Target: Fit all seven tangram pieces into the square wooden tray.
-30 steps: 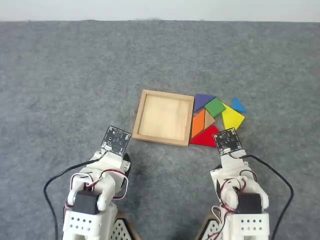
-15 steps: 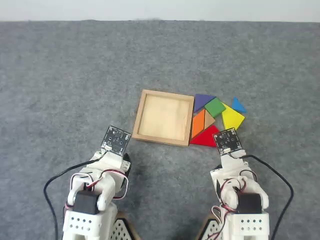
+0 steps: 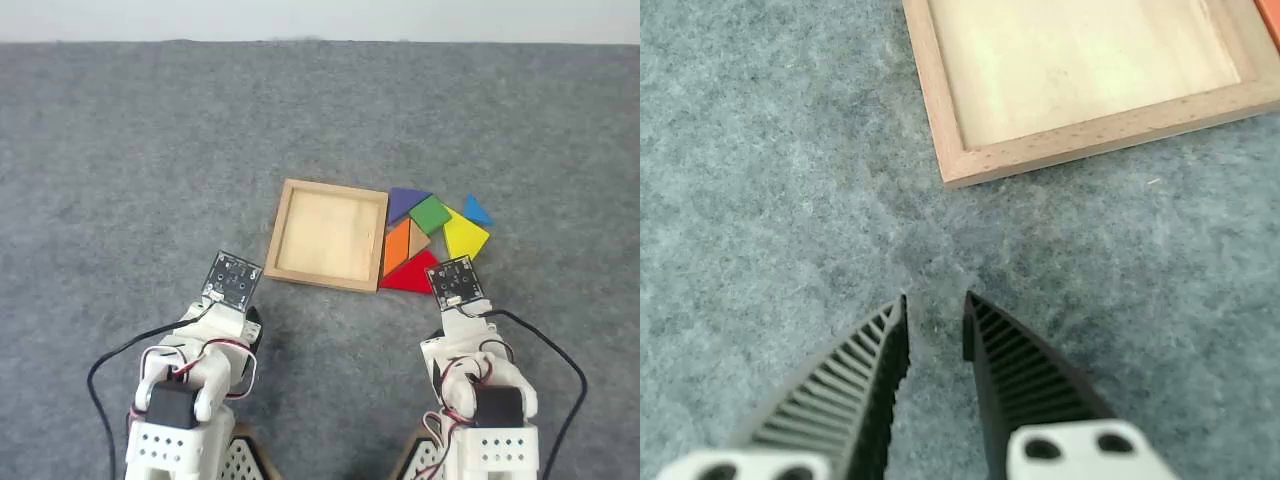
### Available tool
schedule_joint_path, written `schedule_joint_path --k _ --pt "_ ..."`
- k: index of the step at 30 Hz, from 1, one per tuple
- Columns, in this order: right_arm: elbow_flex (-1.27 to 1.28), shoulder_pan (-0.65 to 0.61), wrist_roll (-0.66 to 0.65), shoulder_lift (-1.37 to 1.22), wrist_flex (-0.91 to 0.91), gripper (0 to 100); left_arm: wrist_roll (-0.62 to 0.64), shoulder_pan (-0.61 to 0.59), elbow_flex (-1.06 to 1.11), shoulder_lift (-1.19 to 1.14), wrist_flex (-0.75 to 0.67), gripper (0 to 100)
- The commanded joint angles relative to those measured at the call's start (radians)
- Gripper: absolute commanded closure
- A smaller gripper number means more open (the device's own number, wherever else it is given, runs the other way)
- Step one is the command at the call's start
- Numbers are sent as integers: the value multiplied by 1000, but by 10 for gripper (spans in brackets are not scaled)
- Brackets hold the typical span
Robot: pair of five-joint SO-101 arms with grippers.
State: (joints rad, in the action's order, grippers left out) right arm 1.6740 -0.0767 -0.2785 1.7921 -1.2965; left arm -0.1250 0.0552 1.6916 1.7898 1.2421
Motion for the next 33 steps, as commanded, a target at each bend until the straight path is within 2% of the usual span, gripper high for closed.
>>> schedule_joint_path --k 1,33 --pt "9 -1 -11 19 -8 939 6 2 -7 2 5 912" --pt "9 -19 -6 19 -8 936 6 2 -7 2 5 912"
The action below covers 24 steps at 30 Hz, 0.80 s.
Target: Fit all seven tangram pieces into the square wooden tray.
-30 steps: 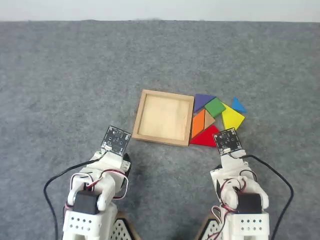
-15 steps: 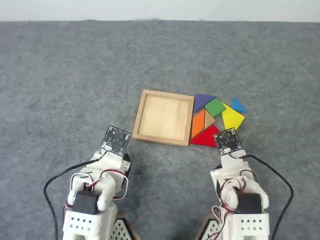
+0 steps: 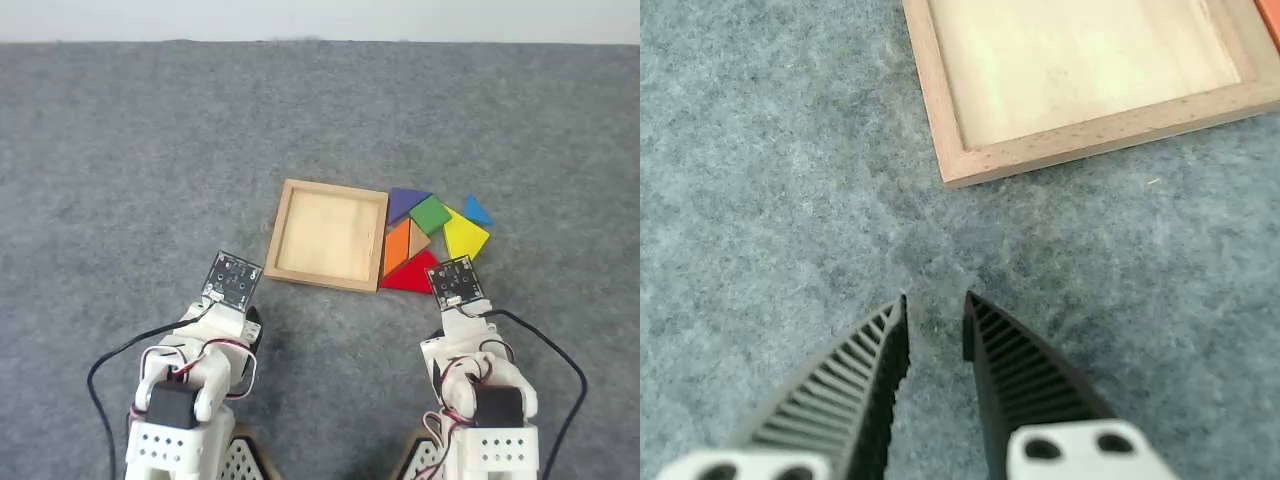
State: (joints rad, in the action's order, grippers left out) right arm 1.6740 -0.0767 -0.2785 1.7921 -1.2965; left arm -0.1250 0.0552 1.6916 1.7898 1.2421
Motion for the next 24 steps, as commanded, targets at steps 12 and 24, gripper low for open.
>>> schedule_joint_path --k 12,24 --pt "8 -148 -12 21 53 938 6 2 -7 2 5 912" --pt "-278 205 -120 13 173 936 6 2 -7 2 5 912"
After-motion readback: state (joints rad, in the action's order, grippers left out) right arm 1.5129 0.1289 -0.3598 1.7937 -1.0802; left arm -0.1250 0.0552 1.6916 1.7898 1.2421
